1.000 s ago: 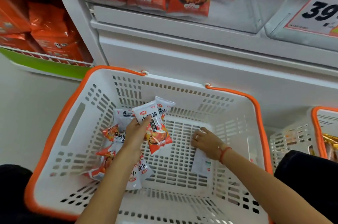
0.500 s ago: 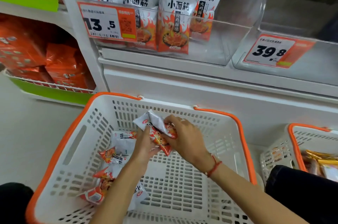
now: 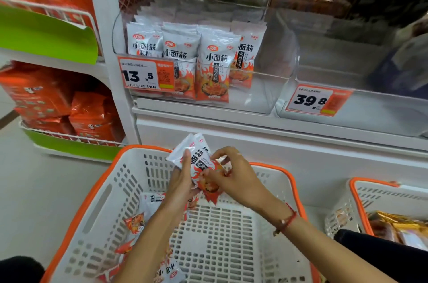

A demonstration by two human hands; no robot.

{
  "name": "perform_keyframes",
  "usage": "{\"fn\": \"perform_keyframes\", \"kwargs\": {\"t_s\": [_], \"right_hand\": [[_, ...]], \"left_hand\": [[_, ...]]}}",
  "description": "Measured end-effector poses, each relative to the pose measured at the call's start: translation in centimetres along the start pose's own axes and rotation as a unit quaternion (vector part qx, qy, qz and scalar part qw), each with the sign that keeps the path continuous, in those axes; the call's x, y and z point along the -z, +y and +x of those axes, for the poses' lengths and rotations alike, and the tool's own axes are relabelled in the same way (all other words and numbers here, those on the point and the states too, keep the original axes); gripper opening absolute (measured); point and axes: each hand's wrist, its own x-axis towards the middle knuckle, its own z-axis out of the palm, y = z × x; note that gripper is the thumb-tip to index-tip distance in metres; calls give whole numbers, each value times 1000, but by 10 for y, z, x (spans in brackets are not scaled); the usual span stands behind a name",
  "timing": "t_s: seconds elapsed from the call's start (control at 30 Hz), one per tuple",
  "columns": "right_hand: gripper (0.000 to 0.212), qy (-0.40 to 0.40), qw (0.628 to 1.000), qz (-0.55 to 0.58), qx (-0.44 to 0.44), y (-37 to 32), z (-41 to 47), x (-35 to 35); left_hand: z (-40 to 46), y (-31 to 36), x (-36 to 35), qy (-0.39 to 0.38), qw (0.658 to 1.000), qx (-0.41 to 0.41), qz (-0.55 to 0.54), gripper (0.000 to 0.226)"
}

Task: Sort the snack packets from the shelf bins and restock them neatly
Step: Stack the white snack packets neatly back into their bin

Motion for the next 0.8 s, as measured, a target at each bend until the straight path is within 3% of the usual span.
{"fn": "perform_keyframes", "kwargs": {"t_s": [0.1, 0.2, 0.33, 0.43, 0.5, 0.6, 0.73, 0.8], "right_hand": [[34, -5, 997, 37, -64, -6, 8, 20], [21, -38, 995, 73, -49, -16, 8, 31], [8, 54, 995, 87, -14, -28, 10, 41], [21, 72, 989, 124, -17, -40, 14, 63], [43, 64, 993, 96, 3, -52, 17, 86], [78, 11, 998, 51, 45, -76, 22, 124], [64, -6, 996, 62, 70, -101, 30, 162], [58, 34, 994, 47, 94, -105, 33, 171]], "left_hand": [[-3, 17, -3, 3, 999, -35, 15, 44], [-5, 33, -10, 11, 997, -74, 6, 47], [-10, 61, -25, -27, 993, -114, 17, 56], [-17, 90, -33, -75, 983, -163, 32, 44], [-24, 111, -39, -109, 971, -205, 54, 30], [-31, 136, -54, -140, 944, -283, 99, 31], [-31, 167, -74, -149, 918, -334, 152, 24], [-19, 180, -78, -116, 897, -366, 221, 43]]}}
